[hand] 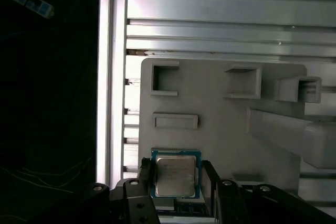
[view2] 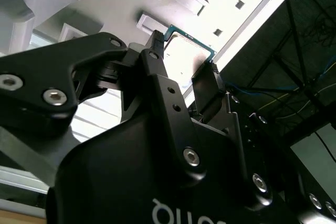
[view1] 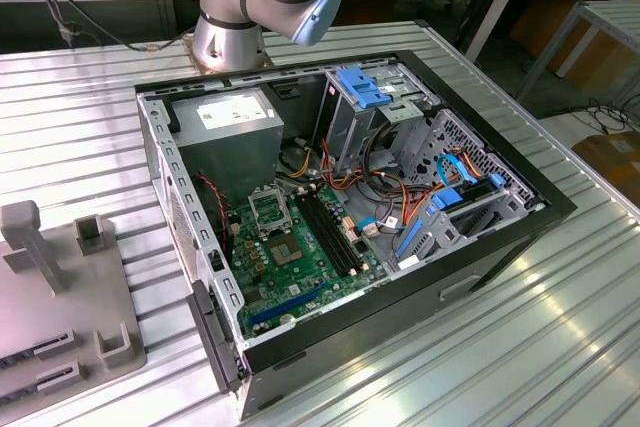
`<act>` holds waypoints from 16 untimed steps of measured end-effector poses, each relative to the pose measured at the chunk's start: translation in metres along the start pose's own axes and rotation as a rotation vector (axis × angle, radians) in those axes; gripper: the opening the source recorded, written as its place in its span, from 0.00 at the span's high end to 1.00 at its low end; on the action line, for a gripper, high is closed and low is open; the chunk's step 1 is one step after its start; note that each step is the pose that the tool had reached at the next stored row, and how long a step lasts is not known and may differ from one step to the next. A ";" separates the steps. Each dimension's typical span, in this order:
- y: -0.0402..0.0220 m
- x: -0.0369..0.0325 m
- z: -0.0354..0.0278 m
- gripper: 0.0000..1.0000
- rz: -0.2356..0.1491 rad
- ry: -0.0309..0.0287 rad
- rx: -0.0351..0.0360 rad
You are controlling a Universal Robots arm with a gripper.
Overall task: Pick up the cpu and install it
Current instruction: 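Pick up the cpu and move it towards the insertion slot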
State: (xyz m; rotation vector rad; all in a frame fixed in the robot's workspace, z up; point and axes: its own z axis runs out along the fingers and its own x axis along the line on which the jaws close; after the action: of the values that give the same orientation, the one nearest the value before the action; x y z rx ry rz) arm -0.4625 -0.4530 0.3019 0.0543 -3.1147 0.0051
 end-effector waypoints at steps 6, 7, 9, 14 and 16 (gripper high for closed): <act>0.0000 -0.0001 -0.0042 0.53 0.000 0.0028 -0.0001; 0.0000 -0.0001 -0.0048 0.53 0.000 0.0032 -0.0001; 0.0000 -0.0001 -0.0060 0.53 0.000 0.0041 -0.0002; -0.0001 -0.0001 -0.0096 0.53 0.000 0.0065 -0.0002; -0.0001 -0.0002 -0.0110 0.53 0.000 0.0072 -0.0003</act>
State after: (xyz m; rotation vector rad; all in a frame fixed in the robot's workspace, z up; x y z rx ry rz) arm -0.4620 -0.4530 0.3129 0.0543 -3.1075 0.0048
